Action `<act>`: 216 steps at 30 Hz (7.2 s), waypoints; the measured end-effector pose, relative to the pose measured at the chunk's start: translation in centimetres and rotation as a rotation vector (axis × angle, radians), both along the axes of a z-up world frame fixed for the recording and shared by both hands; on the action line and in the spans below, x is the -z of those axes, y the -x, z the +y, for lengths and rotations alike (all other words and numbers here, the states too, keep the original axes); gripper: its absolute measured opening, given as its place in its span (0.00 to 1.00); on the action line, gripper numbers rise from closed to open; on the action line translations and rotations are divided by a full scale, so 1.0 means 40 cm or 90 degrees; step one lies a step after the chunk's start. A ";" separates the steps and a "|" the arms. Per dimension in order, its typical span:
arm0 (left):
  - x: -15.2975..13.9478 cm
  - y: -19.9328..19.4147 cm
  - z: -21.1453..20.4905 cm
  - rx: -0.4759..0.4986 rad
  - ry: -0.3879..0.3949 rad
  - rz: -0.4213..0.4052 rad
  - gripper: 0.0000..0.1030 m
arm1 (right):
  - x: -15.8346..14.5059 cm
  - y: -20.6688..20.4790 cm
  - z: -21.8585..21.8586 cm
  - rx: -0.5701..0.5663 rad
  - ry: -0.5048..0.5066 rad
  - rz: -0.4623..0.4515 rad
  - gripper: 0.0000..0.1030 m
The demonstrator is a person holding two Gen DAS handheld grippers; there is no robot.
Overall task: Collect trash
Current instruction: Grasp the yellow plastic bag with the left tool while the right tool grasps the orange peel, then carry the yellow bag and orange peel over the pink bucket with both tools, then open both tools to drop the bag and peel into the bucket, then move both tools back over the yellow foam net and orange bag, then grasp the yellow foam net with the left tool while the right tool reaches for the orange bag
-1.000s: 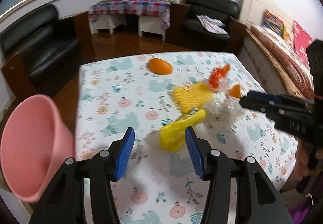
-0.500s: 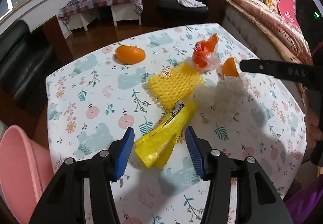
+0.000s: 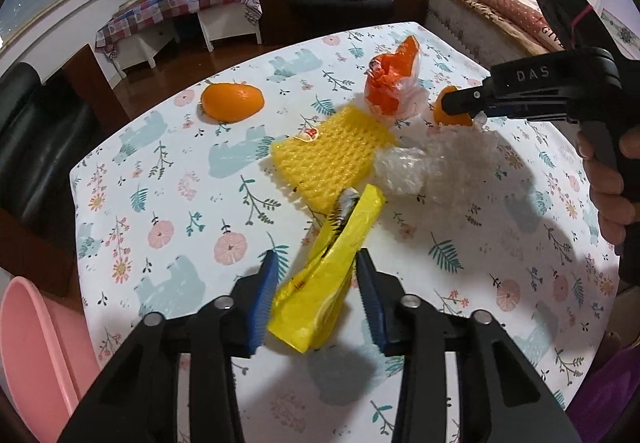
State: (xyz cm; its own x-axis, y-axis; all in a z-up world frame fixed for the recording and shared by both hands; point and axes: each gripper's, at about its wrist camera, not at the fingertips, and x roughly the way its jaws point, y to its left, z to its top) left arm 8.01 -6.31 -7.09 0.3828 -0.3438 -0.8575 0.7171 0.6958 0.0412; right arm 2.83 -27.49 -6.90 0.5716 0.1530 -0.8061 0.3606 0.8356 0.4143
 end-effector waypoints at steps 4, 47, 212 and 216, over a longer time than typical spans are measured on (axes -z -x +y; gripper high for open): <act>0.004 0.013 -0.016 0.007 -0.005 -0.004 0.23 | -0.003 0.004 0.004 -0.019 -0.013 -0.017 0.13; -0.130 0.145 0.110 -0.242 0.110 -0.010 0.17 | -0.183 0.194 0.071 -0.137 0.050 -0.170 0.05; -0.057 -0.076 0.025 -0.281 0.150 0.021 0.44 | -0.104 0.108 0.115 -0.173 0.146 -0.152 0.47; -0.024 -0.110 -0.027 -0.282 0.128 0.020 0.44 | -0.098 0.108 0.101 -0.165 0.141 -0.149 0.47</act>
State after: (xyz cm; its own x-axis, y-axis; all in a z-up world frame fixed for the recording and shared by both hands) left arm 12.41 -7.39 -6.15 0.5052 -0.3130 -0.8042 0.3489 0.9264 -0.1414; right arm -1.50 -23.45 -2.98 0.7086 0.1529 -0.6888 0.0442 0.9647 0.2597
